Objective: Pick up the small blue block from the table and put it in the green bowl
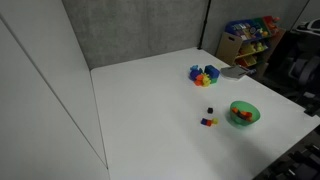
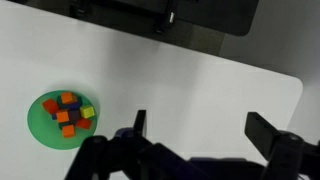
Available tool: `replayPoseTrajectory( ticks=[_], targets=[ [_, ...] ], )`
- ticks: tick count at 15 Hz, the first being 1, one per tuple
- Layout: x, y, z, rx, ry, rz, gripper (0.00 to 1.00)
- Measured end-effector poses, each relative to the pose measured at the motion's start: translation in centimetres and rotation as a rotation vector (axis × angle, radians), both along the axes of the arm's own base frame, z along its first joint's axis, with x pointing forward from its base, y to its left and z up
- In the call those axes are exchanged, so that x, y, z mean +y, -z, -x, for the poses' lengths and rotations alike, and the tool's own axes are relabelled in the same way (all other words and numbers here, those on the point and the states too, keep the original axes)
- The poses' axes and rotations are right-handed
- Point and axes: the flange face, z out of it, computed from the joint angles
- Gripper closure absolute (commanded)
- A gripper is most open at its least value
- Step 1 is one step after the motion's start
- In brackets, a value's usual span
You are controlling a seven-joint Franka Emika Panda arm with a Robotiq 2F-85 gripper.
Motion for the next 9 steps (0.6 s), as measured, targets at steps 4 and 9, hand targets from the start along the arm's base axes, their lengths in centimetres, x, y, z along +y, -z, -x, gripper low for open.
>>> replayPoseTrajectory(
  ticks=[4,9],
  targets=[
    [0.00,0.00,0.00,0.000,0.000,0.000,0.00],
    [0.34,0.33,-0.32,-0.008,-0.004,0.012,0.00]
  ],
)
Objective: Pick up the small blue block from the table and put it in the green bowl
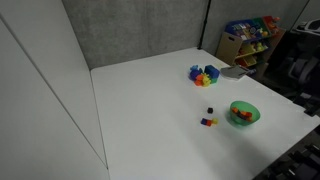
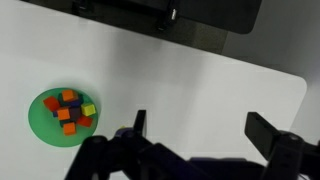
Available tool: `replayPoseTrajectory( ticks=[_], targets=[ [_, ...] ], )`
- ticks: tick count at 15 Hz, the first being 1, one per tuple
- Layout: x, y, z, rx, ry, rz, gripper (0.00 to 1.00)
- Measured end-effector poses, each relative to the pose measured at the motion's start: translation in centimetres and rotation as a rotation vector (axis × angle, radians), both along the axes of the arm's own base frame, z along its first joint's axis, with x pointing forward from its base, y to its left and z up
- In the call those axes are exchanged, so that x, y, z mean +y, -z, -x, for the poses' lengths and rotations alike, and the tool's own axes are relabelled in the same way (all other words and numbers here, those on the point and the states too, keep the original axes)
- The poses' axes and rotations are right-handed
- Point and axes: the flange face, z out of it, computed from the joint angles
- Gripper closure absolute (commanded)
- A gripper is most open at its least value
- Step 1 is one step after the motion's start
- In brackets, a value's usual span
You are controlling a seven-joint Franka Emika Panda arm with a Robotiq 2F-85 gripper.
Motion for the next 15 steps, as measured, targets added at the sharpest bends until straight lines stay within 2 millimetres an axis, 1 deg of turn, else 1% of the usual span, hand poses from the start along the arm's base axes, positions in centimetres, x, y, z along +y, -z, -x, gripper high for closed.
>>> replayPoseTrajectory(
  ticks=[3,8,12,15],
  targets=[
    [0.9,0.7,-1.1,-0.026,-0.010,0.024,0.00],
    [2.5,2.7,-4.0,-0.063,-0.013,0.077,0.00],
    [3.2,5.1,-6.5,-0.077,-0.021,0.128,0.00],
    [3.7,7.4,-8.3,-0.085,-0.066,0.166,0.00]
  ],
)
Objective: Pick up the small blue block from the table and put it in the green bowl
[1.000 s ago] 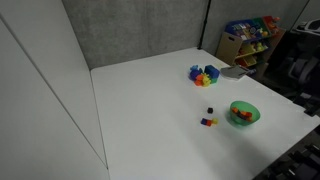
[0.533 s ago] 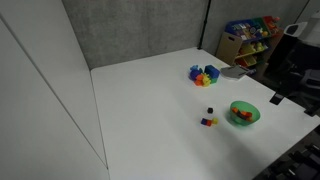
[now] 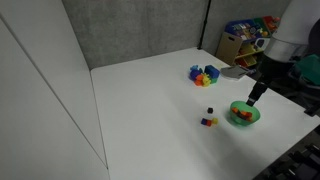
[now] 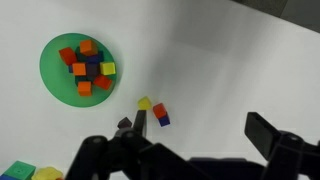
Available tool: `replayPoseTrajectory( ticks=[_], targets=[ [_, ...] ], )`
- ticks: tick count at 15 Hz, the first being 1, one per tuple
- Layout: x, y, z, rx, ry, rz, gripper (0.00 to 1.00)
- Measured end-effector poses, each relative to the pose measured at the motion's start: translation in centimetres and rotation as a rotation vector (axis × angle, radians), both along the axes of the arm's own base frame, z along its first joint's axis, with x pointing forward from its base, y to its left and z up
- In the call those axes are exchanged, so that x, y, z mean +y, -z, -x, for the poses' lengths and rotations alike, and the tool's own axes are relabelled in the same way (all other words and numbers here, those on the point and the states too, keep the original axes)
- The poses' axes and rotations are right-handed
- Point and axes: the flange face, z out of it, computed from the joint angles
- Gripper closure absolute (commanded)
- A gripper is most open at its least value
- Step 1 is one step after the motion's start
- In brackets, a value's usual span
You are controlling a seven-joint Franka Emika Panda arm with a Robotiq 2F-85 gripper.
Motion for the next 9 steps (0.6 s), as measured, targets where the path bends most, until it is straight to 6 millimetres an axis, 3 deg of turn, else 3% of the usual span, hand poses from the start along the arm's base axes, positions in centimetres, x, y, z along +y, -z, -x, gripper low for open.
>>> replayPoseTrajectory(
  ticks=[9],
  targets=[
    [1.8,6.5,-5.8,-0.028,-0.200,0.111,0.00]
  ],
)
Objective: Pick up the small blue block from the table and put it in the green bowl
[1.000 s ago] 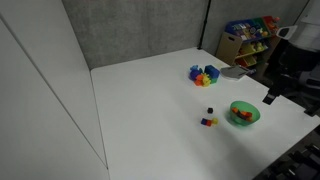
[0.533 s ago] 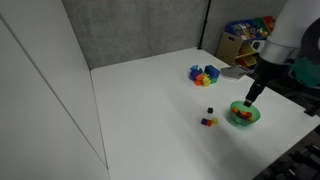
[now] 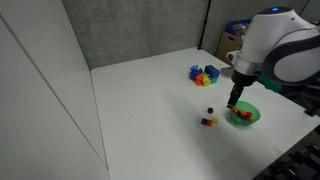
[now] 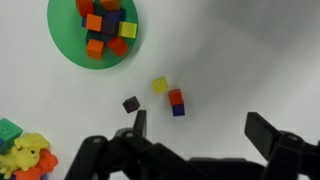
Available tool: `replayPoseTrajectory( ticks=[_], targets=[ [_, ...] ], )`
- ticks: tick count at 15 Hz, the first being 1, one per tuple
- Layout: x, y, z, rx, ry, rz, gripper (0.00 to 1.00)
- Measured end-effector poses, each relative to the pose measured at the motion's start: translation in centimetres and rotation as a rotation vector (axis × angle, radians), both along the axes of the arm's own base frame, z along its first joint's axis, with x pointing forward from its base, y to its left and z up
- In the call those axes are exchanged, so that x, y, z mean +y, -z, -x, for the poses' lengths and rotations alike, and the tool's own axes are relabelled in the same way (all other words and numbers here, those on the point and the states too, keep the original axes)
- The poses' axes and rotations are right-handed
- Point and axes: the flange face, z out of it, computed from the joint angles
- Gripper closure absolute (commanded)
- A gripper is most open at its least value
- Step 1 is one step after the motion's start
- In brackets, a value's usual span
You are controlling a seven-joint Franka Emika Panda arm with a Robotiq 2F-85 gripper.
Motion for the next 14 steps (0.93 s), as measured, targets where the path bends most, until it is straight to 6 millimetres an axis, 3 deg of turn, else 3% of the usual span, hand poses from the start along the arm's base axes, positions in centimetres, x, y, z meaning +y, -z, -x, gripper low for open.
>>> replayPoseTrajectory(
  ticks=[7,14],
  targets=[
    [1.4,5.9,-3.7,-0.028,-0.080,-0.005,0.00],
    [2.4,12.3,-6.0,-0.067,-0.102,-0.056,0.00]
  ],
)
